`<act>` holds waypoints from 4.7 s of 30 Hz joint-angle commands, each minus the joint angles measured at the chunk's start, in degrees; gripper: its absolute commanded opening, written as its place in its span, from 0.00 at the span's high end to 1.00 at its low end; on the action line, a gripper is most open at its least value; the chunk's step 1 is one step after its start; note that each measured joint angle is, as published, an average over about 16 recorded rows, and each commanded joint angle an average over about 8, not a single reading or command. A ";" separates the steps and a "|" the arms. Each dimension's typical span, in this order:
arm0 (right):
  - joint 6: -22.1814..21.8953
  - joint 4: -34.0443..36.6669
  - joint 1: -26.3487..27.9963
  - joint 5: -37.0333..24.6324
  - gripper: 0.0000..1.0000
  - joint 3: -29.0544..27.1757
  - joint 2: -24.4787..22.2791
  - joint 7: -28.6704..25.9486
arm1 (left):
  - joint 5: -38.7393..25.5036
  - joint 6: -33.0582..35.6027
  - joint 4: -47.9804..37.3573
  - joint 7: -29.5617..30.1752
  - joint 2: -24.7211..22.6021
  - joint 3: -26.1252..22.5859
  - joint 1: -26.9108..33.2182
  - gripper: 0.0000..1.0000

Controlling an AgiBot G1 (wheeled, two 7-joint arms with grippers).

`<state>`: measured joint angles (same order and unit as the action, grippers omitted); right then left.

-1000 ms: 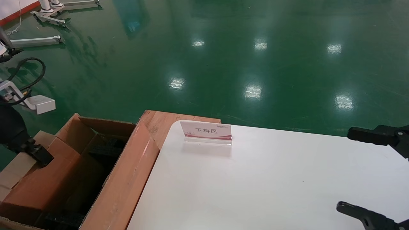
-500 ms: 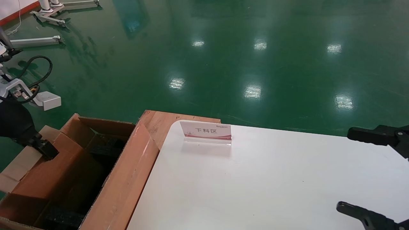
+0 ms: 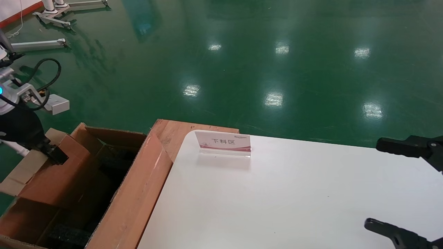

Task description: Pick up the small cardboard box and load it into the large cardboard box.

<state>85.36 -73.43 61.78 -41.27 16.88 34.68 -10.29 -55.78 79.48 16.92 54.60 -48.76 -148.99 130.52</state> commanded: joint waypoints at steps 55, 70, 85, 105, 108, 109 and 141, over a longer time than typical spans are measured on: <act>-0.07 0.01 0.02 0.12 0.00 0.15 -0.06 0.08 | 0.85 -0.84 -15.22 0.40 -5.66 0.19 -18.28 0.00; -0.07 0.01 0.02 0.12 0.00 0.13 -0.06 0.07 | 0.79 -0.86 -14.89 0.32 -5.51 0.35 -17.97 0.00; -0.07 0.04 0.03 0.13 0.00 0.14 -0.06 0.08 | 3.01 -2.56 -13.82 -3.51 -6.27 2.03 -14.99 0.00; -0.07 0.07 0.06 0.16 0.00 0.20 -0.08 0.12 | 17.21 3.09 3.02 -15.87 5.01 12.15 4.74 0.00; -0.08 0.08 0.05 0.14 0.00 0.19 -0.08 0.12 | 17.69 3.50 5.00 -16.03 6.11 12.88 5.91 0.00; -0.08 0.08 0.05 0.14 0.00 0.19 -0.08 0.12 | 17.76 3.53 5.40 -16.09 6.29 13.21 5.97 0.00; -0.09 0.13 0.09 0.18 0.00 0.27 -0.10 0.18 | 15.99 4.90 31.11 -29.74 10.24 72.18 -30.46 0.00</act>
<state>85.27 -73.30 61.87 -41.09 17.15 34.59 -10.12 -39.79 84.39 48.02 24.86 -38.52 -76.84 100.07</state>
